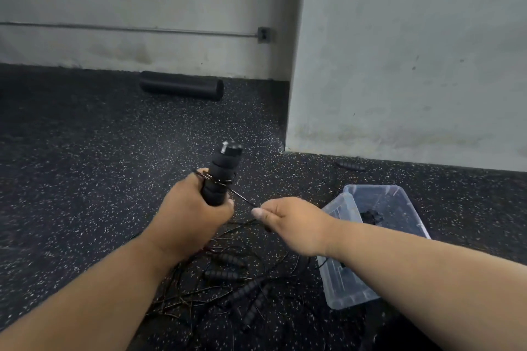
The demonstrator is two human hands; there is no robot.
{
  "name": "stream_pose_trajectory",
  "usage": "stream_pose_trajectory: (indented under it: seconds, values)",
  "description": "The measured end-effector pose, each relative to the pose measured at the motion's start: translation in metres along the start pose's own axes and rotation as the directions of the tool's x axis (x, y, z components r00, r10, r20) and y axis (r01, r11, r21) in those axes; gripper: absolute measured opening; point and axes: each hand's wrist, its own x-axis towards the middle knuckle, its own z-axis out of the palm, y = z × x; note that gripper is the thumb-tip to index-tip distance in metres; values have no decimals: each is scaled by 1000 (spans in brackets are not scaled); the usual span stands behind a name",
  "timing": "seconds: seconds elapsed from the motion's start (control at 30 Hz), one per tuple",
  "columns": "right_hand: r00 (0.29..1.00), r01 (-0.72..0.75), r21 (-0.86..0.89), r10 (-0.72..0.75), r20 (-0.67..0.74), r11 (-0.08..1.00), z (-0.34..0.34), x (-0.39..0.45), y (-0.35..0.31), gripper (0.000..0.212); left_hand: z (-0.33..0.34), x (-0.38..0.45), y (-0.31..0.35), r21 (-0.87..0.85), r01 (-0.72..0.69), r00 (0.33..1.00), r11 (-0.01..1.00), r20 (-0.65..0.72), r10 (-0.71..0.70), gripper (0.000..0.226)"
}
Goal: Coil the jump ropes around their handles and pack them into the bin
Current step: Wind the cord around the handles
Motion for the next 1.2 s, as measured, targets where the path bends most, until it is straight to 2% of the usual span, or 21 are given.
stream_pose_trajectory:
  seconds: [0.1,0.2,0.33,0.37,0.47,0.5,0.63,0.7,0.8,0.9,0.97,1.0,1.03,1.07,1.13,1.2]
  values:
    - [999,-1,-87,-2,-32,996,-1,-1,4,47,-7,7,-3,-48,154,986,987,67,-151,18]
    - [998,-59,-106,58,-13,993,-7,2,19,48,-17,8,-4,-118,198,972,973,150,-180,15]
    - [996,-69,-160,61,-58,985,-17,5,24,47,-21,6,-8,-164,200,979,966,73,-190,18]
    - [998,-46,-197,39,-40,979,-18,3,20,46,-19,7,-9,-209,219,976,953,60,-211,27]
    - [996,70,-365,-48,70,928,-9,-5,1,38,-10,14,-13,-378,268,963,886,91,-253,75]
    - [993,101,-404,-65,102,909,-2,-8,-4,35,-7,14,-13,-432,276,961,858,125,-247,79]
    - [982,143,-463,-69,175,875,15,-10,-13,21,-1,15,-11,-633,329,940,701,293,-176,48]
    - [982,121,-435,-44,183,892,17,-9,-8,19,-4,16,-12,-724,317,942,613,318,-111,49]
    - [987,77,-439,-5,163,895,12,-5,7,25,-7,16,-7,-760,288,944,583,329,-37,44]
    - [986,38,-435,36,161,900,7,-1,18,29,-9,12,-2,-823,366,920,433,390,-37,32]
    - [984,27,-443,55,171,896,7,-1,21,30,-13,11,0,-852,387,911,353,413,-1,35]
    - [981,32,-450,59,187,892,9,-1,21,30,-15,12,1,-850,391,909,353,416,-8,35]
    - [978,52,-455,47,202,889,10,-3,20,28,-16,14,1,-825,397,909,403,414,-48,32]
    - [977,83,-463,20,212,882,11,-4,18,27,-18,18,-1,-764,403,908,504,403,-114,29]
    - [976,165,-502,-66,209,849,10,-8,13,27,-20,26,-13,-488,411,900,770,353,-257,29]
    - [964,264,-563,-219,148,783,6,-12,7,29,-22,34,-31,-146,401,893,904,283,-351,40]
